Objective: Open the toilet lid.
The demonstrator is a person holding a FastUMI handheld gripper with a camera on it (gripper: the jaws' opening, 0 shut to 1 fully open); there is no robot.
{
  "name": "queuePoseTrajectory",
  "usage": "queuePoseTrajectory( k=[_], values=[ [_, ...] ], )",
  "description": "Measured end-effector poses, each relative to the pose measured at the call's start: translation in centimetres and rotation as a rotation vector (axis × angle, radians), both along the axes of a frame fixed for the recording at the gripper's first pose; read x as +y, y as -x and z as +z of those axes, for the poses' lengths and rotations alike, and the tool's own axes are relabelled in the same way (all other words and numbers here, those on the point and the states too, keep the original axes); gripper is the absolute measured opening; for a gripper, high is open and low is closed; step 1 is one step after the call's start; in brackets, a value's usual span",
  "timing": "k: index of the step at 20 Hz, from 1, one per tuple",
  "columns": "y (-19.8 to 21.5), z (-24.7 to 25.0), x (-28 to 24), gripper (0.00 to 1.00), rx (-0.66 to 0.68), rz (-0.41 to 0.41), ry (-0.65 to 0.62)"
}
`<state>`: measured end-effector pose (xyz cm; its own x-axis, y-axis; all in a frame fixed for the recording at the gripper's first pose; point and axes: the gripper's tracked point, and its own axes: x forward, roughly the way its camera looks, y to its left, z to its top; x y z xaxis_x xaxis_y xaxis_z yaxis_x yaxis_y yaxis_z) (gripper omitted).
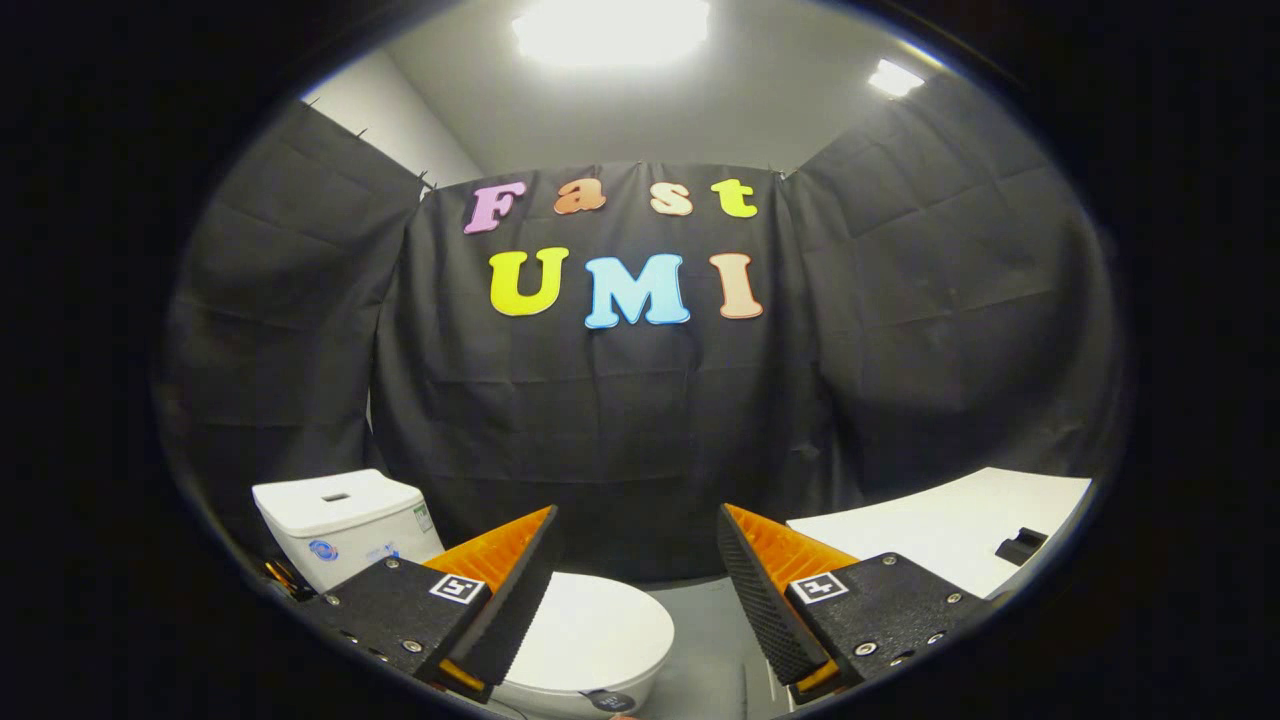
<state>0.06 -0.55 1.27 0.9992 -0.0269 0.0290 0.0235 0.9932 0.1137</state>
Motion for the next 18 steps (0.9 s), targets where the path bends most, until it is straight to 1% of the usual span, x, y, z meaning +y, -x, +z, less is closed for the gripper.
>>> queuePoseTrajectory(
  k=[4, 6, 9, 14, 18],
  values=[
    [-0.3, 0.6, 0.2, 0.94, -0.052, -0.051, -0.128],
    [-0.3, -0.3, 0.7, 0.95, -0.049, -0.079, -0.185],
    [-0.3, -2.5, 1.9, 0.96, -0.031, -0.099, -0.31],
    [0.7, -8.2, 1.8, 0.95, 0.013, -0.179, -0.502],
    [2.3, -13.2, 2.3, 0.96, 0.075, -0.207, -0.58]
  ],
)
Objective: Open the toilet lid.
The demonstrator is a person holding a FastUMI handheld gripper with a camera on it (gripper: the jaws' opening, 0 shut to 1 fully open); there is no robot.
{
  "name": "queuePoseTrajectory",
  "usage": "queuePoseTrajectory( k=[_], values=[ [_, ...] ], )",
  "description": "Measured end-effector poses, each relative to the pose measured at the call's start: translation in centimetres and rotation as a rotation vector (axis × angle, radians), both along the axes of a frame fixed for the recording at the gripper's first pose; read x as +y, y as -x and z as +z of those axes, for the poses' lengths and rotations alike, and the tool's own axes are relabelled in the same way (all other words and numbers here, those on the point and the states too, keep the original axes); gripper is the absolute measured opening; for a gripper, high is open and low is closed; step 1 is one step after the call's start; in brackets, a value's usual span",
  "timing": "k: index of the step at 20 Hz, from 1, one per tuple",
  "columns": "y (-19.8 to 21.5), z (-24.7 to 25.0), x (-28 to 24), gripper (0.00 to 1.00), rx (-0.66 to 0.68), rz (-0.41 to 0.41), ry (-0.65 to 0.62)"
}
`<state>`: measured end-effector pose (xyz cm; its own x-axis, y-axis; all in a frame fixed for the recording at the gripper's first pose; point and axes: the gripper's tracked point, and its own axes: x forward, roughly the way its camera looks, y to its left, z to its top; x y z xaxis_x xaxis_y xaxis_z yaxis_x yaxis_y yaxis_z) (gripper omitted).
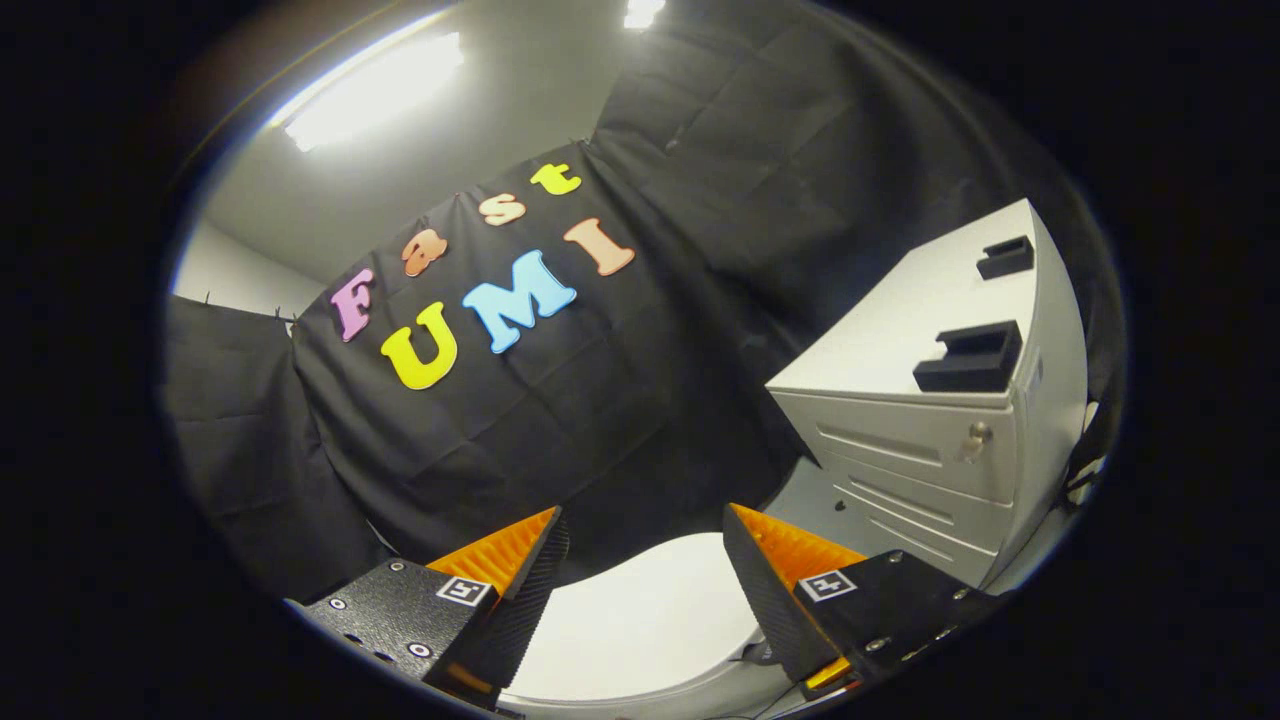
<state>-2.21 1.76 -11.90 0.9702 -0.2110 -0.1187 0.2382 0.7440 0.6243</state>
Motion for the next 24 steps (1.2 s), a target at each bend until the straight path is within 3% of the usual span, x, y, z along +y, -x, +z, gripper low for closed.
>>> queuePoseTrajectory(
  k=[7, 12, 20, 24],
  values=[
    [1.7, -6.2, 0.1, 0.95, 0.053, -0.068, -0.174],
    [3.4, -11.1, -0.7, 0.95, 0.101, -0.167, -0.302],
    [3.4, -17.7, 0.4, 0.94, 0.199, -0.174, -0.457],
    [2.8, -20.2, 1.7, 0.75, 0.246, -0.136, -0.513]
  ],
)
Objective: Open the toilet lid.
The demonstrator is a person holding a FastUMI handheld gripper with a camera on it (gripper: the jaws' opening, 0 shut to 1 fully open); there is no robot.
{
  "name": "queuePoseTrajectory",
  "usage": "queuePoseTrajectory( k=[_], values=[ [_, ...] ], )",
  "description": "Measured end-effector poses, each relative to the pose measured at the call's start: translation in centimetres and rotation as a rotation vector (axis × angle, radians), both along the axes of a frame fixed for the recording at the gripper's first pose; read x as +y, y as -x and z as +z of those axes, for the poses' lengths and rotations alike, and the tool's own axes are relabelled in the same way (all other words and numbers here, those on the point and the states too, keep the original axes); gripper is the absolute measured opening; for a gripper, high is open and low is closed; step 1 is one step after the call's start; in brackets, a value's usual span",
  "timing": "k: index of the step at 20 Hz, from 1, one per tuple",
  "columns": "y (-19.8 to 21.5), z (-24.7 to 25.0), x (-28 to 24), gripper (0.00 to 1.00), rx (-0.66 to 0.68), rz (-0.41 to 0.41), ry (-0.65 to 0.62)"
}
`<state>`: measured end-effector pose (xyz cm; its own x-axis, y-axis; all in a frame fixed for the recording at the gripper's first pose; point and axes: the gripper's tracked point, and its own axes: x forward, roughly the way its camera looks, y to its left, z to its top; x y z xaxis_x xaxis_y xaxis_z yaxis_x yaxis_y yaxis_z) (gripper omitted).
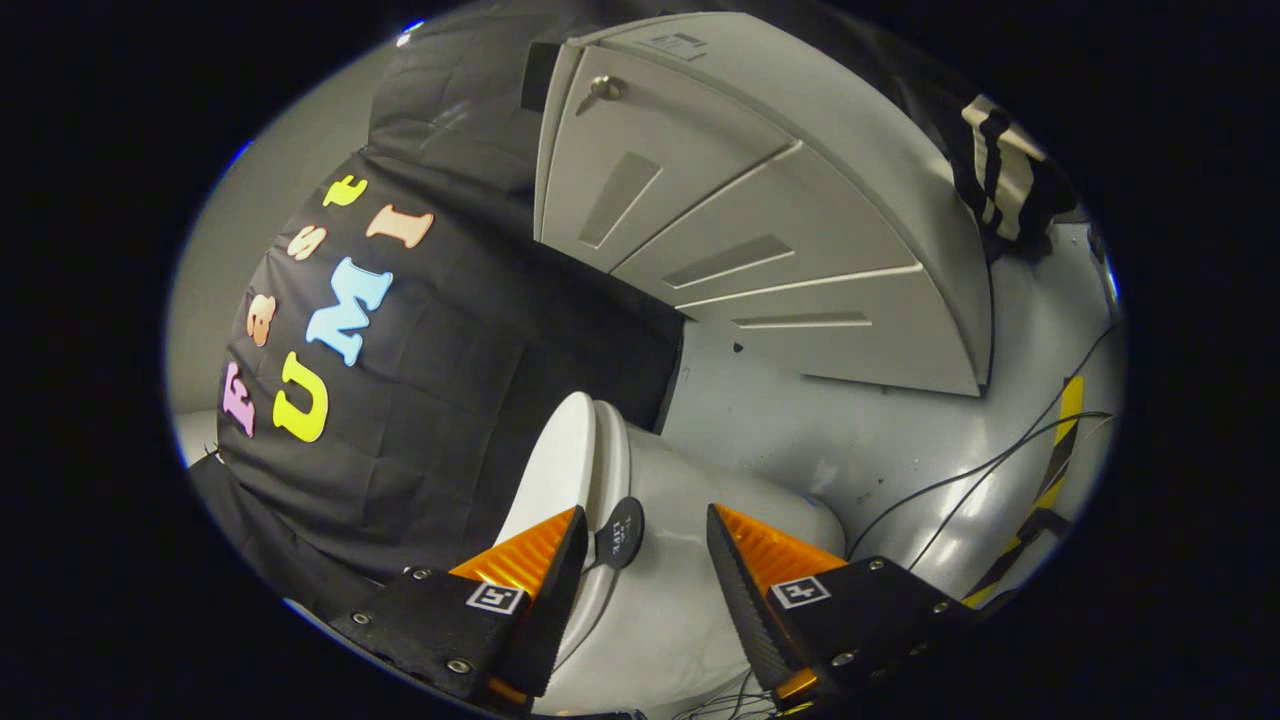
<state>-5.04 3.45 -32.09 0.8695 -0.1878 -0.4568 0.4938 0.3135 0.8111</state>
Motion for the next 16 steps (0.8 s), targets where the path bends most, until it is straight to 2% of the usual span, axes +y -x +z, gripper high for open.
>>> queuePoseTrajectory(
  k=[2, 3, 6, 7, 10, 13, 16],
  values=[
    [0.2, 0.5, 0.7, 0.66, -0.017, 0.025, -0.041],
    [0.1, 0.8, 0.9, 0.61, -0.032, 0.024, -0.054],
    [-0.7, 0.7, 0.9, 0.53, -0.051, 0.012, -0.071],
    [-1.1, 0.8, 1.1, 0.47, -0.056, 0.014, -0.083],
    [-2.1, 0.3, 2.2, 0.38, -0.034, 0.042, -0.089],
    [-2.3, 0.0, 2.2, 0.22, -0.017, 0.05, -0.089],
    [-2.4, -0.1, 2.2, 0.13, -0.011, 0.05, -0.126]
  ],
)
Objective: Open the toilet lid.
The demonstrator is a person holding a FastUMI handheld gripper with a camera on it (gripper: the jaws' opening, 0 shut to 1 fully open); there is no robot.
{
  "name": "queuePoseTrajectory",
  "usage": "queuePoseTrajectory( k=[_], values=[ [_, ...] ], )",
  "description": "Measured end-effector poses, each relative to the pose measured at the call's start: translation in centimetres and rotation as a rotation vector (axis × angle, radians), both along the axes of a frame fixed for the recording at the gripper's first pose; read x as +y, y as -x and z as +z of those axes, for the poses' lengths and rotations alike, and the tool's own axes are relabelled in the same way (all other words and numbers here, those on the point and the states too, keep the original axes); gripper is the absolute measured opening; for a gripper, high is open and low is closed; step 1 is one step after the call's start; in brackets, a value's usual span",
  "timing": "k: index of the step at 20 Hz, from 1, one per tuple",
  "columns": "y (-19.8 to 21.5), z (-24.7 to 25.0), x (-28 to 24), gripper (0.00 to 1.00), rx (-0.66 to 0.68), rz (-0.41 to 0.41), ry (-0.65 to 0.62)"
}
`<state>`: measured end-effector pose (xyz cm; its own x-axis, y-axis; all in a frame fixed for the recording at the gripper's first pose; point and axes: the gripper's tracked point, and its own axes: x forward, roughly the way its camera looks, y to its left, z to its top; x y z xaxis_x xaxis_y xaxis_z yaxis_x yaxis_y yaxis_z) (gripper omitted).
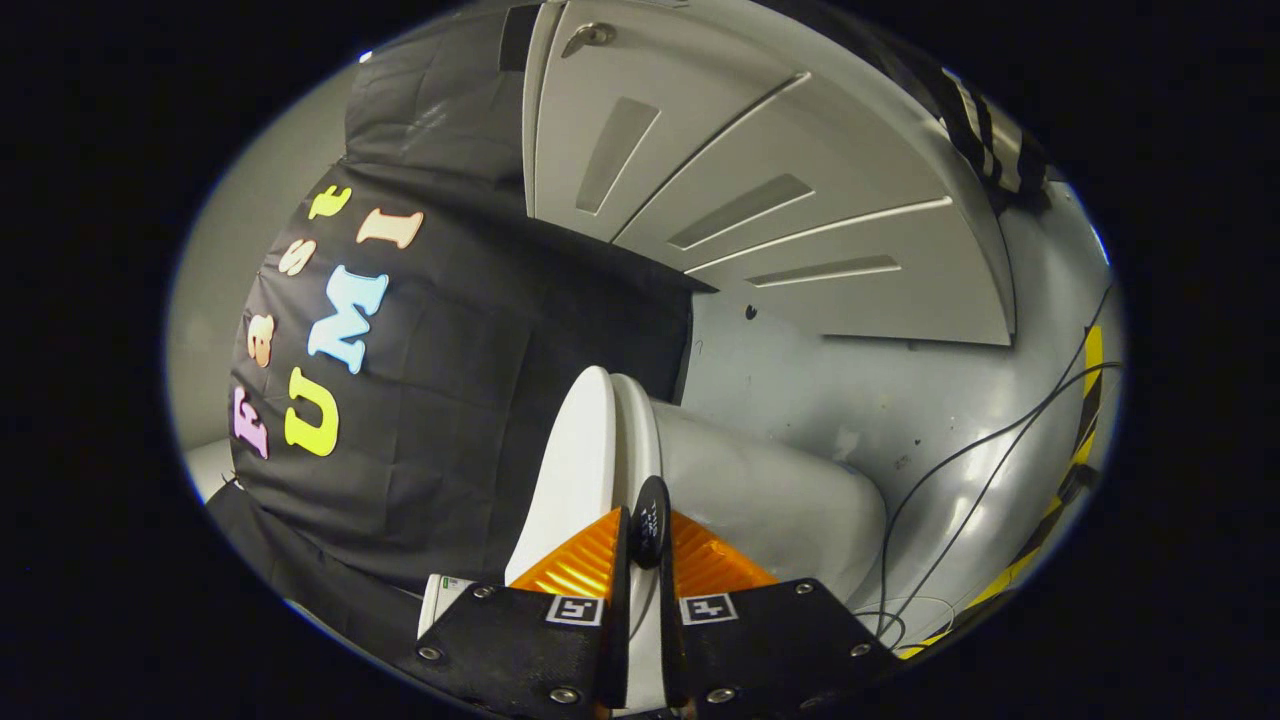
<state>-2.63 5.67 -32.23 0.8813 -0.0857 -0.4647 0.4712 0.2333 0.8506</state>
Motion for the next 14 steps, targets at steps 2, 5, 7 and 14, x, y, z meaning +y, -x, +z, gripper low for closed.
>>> queuePoseTrajectory(
  k=[2, 5, 7, 14],
  values=[
    [-0.1, 0.1, -0.1, 0.1, 0.018, 0.0, 0.014],
    [-0.3, 0.0, -0.4, 0.07, 0.066, -0.004, 0.017],
    [-0.4, 0.1, -0.4, 0.03, 0.098, 0.009, 0.032],
    [-0.8, 2.8, -0.4, 0.0, 0.123, 0.029, 0.076]
  ],
)
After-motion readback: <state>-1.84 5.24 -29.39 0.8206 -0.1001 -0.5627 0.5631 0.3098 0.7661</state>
